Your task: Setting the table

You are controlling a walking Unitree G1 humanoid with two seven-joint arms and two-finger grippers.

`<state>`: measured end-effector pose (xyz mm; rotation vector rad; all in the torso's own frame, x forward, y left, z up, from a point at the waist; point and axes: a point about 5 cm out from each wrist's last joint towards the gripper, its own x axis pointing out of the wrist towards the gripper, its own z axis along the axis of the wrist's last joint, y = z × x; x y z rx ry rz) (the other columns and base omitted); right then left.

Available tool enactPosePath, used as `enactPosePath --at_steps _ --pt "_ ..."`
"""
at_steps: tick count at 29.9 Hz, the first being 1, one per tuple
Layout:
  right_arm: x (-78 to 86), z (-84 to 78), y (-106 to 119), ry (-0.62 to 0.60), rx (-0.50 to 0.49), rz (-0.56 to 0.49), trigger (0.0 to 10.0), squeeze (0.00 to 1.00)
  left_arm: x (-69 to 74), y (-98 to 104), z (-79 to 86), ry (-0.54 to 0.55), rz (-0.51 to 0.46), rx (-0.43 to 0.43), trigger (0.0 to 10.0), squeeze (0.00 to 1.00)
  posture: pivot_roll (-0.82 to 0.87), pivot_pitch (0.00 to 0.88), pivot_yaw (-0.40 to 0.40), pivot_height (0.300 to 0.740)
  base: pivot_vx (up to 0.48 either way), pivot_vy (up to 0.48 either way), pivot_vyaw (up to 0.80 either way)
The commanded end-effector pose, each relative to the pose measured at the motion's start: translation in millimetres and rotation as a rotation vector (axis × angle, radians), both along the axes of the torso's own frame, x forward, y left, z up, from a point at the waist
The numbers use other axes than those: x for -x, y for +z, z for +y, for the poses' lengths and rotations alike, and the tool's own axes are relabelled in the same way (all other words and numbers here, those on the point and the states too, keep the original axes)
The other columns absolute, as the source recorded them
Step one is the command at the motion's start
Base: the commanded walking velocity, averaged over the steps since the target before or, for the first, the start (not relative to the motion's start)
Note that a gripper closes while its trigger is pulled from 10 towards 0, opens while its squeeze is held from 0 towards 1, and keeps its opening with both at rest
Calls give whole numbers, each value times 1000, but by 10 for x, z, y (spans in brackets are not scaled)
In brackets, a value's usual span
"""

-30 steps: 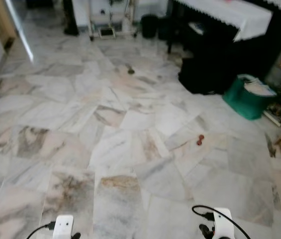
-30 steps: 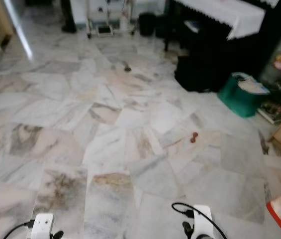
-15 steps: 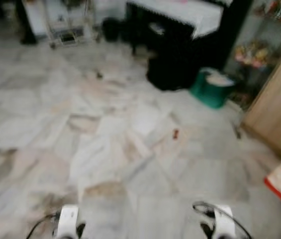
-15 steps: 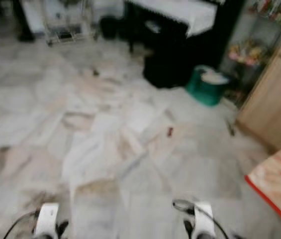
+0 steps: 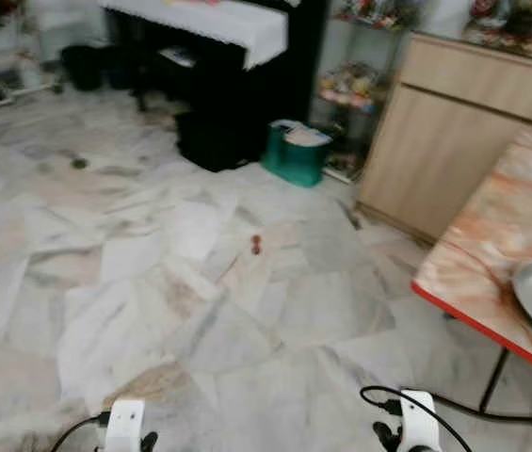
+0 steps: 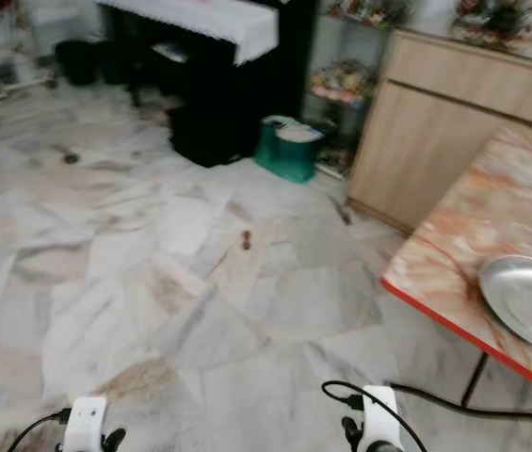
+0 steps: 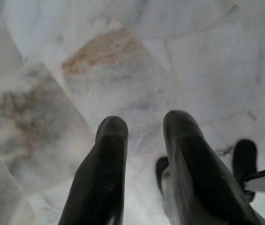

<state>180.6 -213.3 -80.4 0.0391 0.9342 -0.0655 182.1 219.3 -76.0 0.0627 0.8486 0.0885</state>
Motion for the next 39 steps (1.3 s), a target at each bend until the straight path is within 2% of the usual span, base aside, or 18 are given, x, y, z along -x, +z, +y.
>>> enactPosePath --at_steps 1,19,39 --pt "10 -53 5 -7 11 4 10000 0 -19 0 -42 -1 -4 11 10000 0 -5 0 -5 707 0 0 -719" --pt "20 -44 -1 -11 3 5 10000 0 152 -74 25 9 64 2 10000 0 -26 0 12 707 0 0 -721" --pt "47 -27 -16 -5 -3 8 10000 0 199 -93 45 -1 89 -9 10000 0 -31 0 19 707 0 0 -723"
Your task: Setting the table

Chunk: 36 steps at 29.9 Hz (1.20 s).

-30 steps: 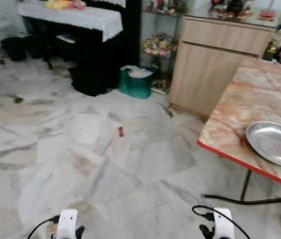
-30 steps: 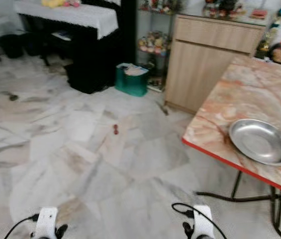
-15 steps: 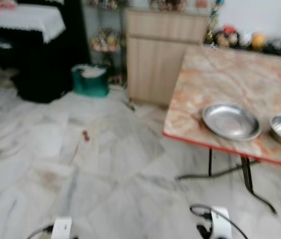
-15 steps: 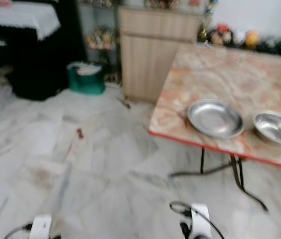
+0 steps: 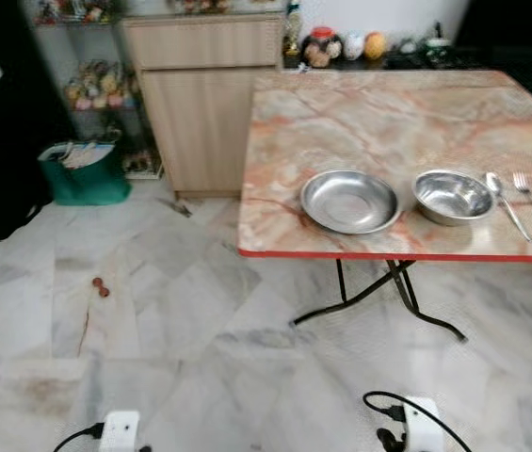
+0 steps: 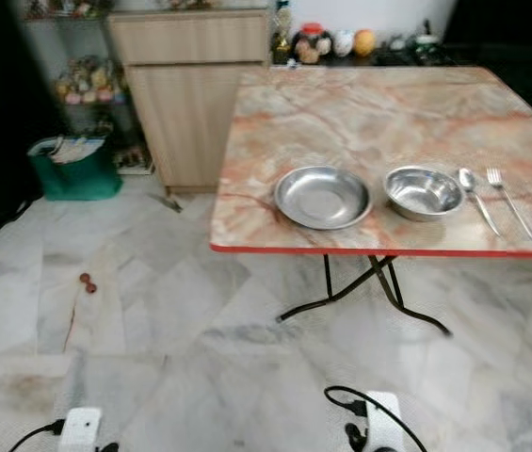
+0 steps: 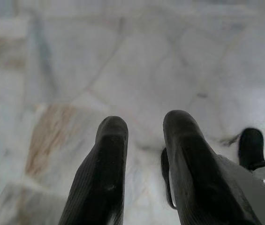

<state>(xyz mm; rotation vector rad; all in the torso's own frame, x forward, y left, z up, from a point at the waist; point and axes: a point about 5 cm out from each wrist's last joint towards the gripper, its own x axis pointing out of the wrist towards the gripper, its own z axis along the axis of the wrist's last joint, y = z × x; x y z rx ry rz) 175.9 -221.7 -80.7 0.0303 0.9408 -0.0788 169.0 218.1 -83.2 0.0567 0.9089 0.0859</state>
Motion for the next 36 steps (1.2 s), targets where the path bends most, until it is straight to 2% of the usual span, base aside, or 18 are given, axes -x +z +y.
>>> enactPosePath --at_steps 1,4,23,31,33,36 --pt "2 58 -13 3 -16 1 10000 0 69 -21 58 -5 30 -18 10000 0 -32 0 20 707 0 0 -719" --pt "8 60 -16 4 -15 2 10000 0 68 -20 59 -7 29 -18 10000 0 -40 0 23 707 0 0 -721" --pt "50 85 -38 -8 -23 4 10000 0 -53 48 74 -26 -29 -27 10000 0 -46 0 34 707 0 0 0" --pt "53 86 -40 -9 -24 4 10000 0 -56 50 75 -26 -32 -27 10000 0 -42 0 31 707 0 0 0" --pt "77 83 -52 0 -15 19 10000 0 -169 123 123 18 -90 -18 10000 0 -40 0 25 707 0 0 0" --pt "97 84 -60 4 -13 24 10000 0 -257 175 125 13 -125 -21 10000 0 -47 0 26 707 0 0 0"
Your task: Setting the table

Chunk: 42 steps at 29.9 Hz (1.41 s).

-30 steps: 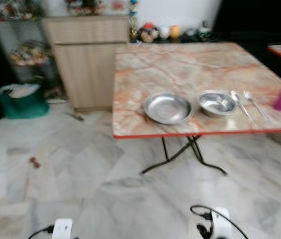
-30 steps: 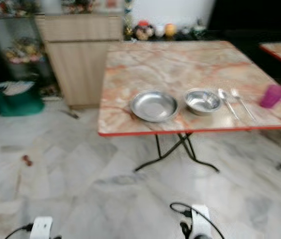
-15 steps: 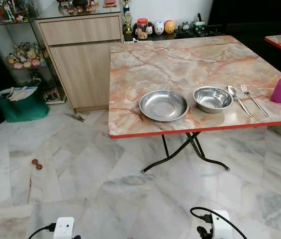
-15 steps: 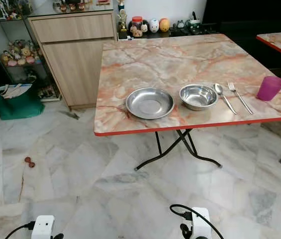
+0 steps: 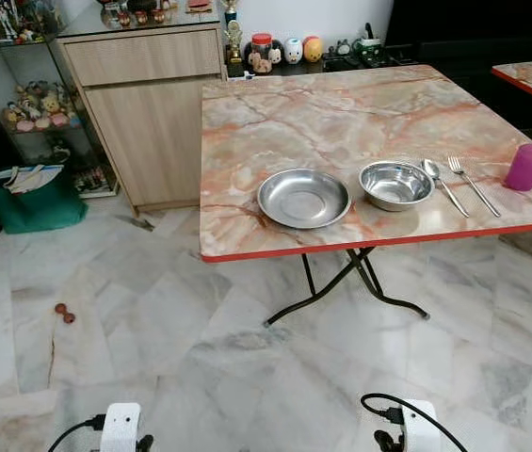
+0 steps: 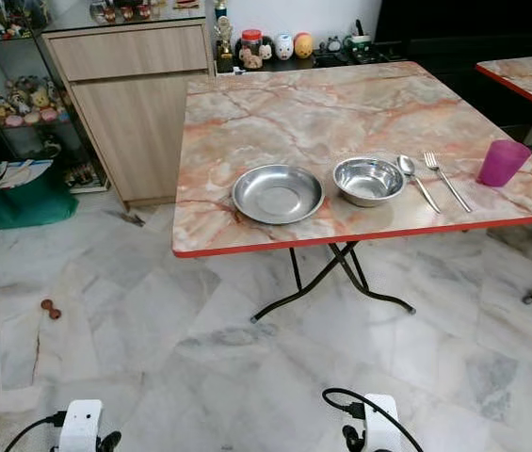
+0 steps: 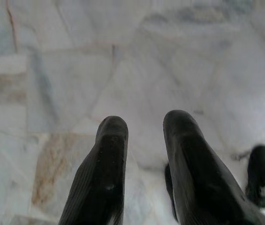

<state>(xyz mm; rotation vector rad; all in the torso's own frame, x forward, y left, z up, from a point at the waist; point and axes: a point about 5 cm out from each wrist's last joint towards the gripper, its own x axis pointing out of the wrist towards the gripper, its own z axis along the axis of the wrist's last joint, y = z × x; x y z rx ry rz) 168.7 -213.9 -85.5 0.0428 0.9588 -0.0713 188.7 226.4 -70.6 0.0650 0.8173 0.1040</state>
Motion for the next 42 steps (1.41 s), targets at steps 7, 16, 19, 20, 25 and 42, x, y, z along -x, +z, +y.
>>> enactPosePath --at_steps 7,16,19,20,25,42 --pt "40 2 -17 -3 1 8 10000 0 -123 74 -26 -34 -57 -5 10000 0 -48 0 19 707 0 -86 0" --pt "44 3 -19 -4 1 10 10000 0 -131 73 -66 -40 -65 -2 10000 0 -50 0 22 707 0 -391 0" --pt "43 1 -19 -1 3 11 10000 0 -116 63 -76 -39 -63 -3 10000 0 -46 0 21 707 0 -391 0" --pt "44 1 -19 -1 3 12 10000 0 -115 62 -77 -38 -62 -3 10000 0 -46 0 21 707 0 -390 0" --pt "42 -4 -17 1 3 12 10000 0 -89 43 -91 -29 -52 -1 10000 0 -39 0 16 707 0 -374 0" --pt "13 -18 -1 3 3 1 10000 0 -148 81 -89 9 -92 4 10000 0 -27 0 7 707 0 0 0"
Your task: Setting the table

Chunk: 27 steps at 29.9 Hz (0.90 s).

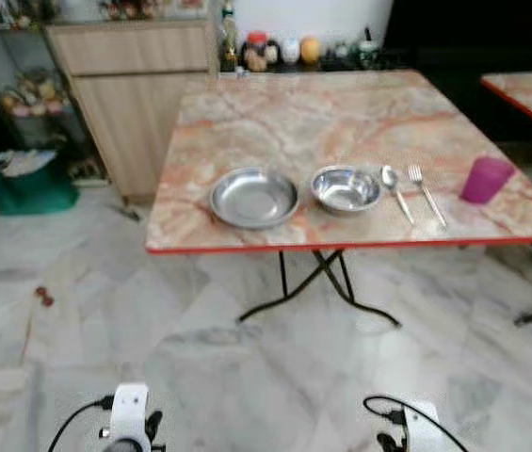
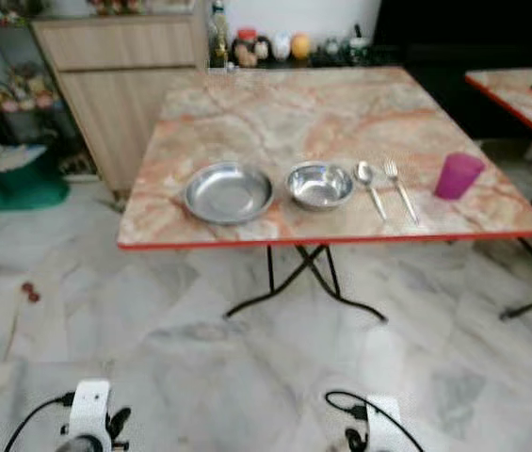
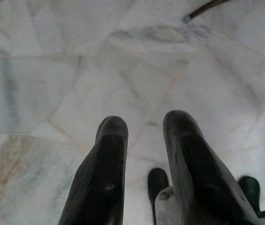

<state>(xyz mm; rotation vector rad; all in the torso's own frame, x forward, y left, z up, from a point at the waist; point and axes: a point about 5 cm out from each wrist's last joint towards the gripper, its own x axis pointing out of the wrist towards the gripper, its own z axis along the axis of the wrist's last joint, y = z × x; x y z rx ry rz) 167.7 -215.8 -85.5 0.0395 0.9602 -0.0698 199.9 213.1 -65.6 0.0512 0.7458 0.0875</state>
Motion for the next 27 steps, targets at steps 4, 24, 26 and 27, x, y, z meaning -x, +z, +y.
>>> enactPosePath --at_steps 4,24,26,27 --pt "0 -10 3 -5 2 -3 10000 0 -297 296 119 25 -242 -63 10000 0 -16 0 2 707 0 0 0" --pt "-19 -81 24 -18 21 -5 10000 0 -474 1522 -421 -199 -965 -12 10000 0 56 0 -34 707 0 0 0" --pt "-19 -88 24 -19 23 0 10000 0 -487 1567 -541 -248 -974 11 10000 0 65 0 -40 707 0 0 0" --pt "-20 -88 25 -20 22 0 10000 0 -489 1598 -593 -264 -981 26 10000 0 65 0 -40 707 0 0 0"
